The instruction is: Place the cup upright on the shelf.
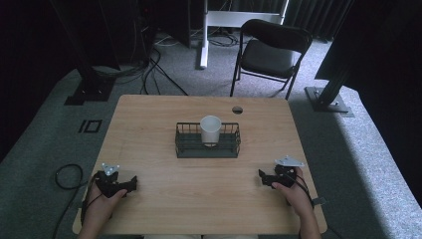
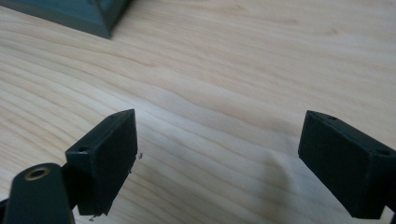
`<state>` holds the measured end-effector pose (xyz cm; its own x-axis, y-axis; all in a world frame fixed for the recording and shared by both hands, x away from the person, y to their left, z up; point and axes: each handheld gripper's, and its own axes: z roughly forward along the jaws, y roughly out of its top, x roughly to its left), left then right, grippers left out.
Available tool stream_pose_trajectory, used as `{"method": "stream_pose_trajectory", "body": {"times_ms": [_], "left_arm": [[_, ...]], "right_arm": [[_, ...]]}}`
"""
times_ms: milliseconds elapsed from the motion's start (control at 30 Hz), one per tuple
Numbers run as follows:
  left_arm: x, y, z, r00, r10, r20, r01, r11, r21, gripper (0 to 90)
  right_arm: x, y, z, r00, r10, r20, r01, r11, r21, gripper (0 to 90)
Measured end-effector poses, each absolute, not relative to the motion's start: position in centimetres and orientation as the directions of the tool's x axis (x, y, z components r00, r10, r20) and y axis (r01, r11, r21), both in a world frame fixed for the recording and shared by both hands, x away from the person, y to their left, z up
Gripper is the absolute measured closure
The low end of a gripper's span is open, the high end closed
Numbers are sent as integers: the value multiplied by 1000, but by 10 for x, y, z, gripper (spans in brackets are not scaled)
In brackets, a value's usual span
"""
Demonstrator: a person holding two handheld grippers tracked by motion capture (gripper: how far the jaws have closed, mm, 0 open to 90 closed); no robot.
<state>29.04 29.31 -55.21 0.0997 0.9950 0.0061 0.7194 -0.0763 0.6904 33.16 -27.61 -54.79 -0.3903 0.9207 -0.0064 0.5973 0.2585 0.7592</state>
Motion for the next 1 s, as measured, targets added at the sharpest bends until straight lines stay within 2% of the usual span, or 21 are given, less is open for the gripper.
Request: {"method": "stream_pose_trajectory", "body": {"times_ms": [133,633,1000], "left_arm": [[290,293,-552,100,995,6,719,-76,690,21],[290,293,-552,100,995,6,719,-76,690,21],[290,293,-552,100,995,6,719,-76,690,21]], "right_arm": [[331,-280,-553,-370,929,-19,632,267,728,115],[323,-281,-554,-298,954,10,658,198,726,126],[323,-281,-554,-300,954,9,658,200,726,119]]}}
